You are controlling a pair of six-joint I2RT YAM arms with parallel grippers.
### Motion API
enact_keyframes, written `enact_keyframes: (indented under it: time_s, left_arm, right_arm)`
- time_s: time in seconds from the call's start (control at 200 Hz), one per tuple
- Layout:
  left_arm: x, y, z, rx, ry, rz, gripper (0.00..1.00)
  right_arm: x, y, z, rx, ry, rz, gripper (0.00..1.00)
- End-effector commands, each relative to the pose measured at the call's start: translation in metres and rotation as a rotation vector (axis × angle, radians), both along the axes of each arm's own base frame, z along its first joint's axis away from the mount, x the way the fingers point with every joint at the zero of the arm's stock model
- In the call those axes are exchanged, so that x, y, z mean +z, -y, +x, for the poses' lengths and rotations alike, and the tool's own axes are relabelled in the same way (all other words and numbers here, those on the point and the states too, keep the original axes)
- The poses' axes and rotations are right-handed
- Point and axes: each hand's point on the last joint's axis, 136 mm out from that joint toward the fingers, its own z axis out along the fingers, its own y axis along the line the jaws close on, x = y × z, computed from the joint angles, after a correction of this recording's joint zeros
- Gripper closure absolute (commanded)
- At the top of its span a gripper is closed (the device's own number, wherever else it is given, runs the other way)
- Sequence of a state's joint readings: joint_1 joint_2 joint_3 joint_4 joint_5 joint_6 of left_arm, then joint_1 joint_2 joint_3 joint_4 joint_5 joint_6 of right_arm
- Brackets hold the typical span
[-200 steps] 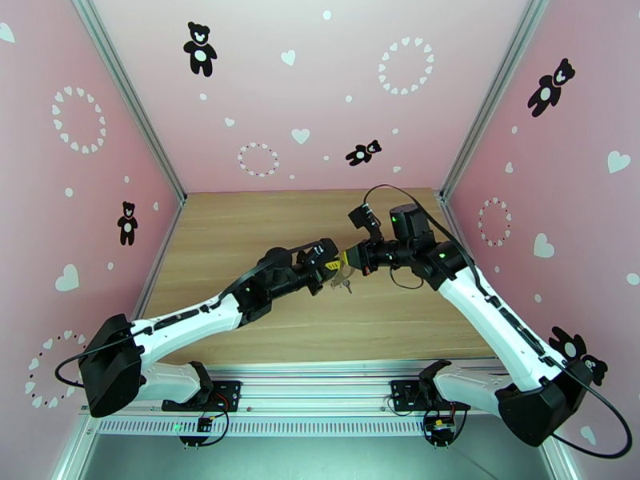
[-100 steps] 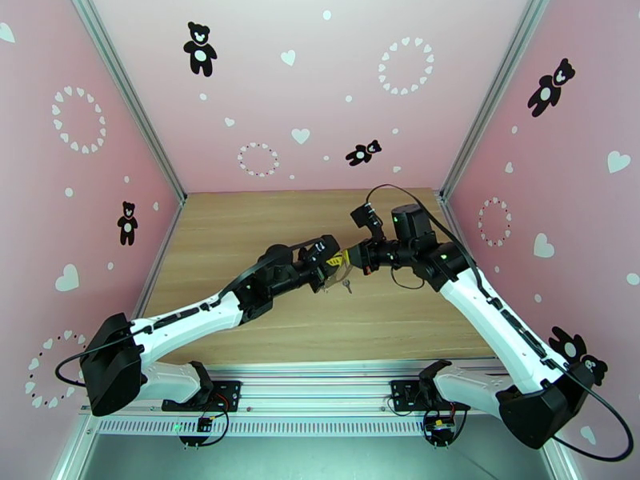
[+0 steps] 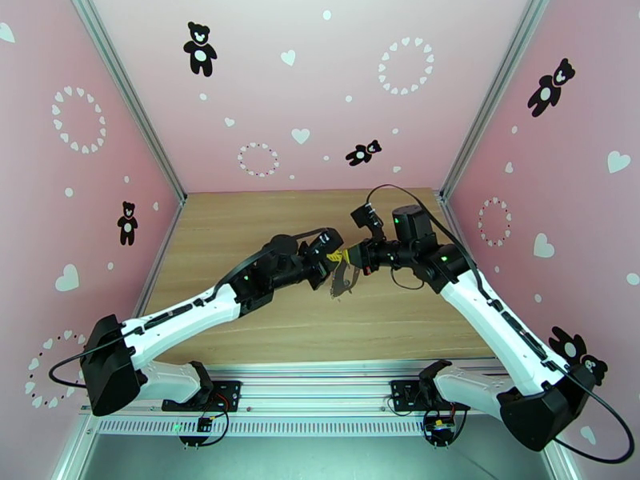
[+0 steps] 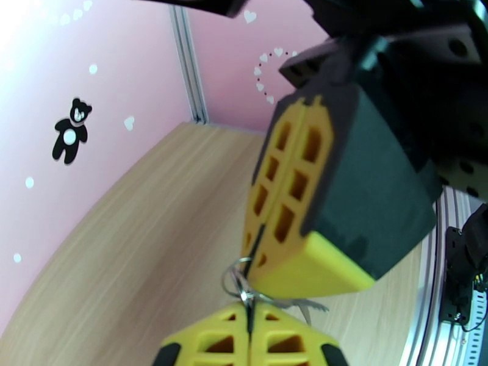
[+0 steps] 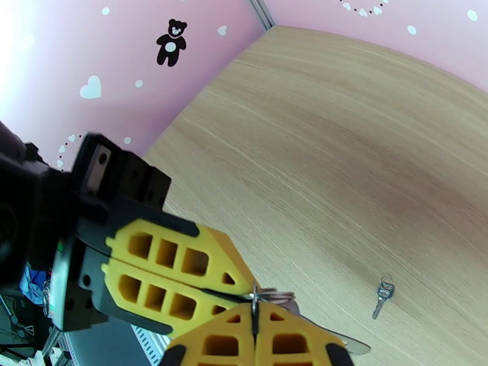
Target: Remove the keys from the keyring
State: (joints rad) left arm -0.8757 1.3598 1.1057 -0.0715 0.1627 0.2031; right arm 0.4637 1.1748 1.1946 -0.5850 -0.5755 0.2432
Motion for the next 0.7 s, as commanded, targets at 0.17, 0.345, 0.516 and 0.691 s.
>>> enact_keyframes:
  time_s: [0.17, 0.345, 0.516, 0.691]
  left_arm:
    - [-0.005, -0.015, -0.007, -0.004, -0.223, 0.094, 1.0]
    - [-0.004, -0.015, -0.011, -0.02, -0.291, 0.119, 1.0]
    - [-0.004, -0.013, -0.007, 0.003, -0.35, 0.134, 1.0]
    - [0.002, -0.009, -0.011, 0.009, -0.425, 0.11, 0.99]
  right_arm:
    - [0.01, -0.014, -0.005, 0.093, 0.043, 0.079, 1.0]
    - [0.013, -0.019, -0.014, 0.145, 0.043, 0.104, 1.0]
    - [0.013, -0.021, -0.017, 0.156, 0.067, 0.127, 1.0]
    - [0.007, -0.022, -0.015, 0.158, 0.073, 0.118, 1.0]
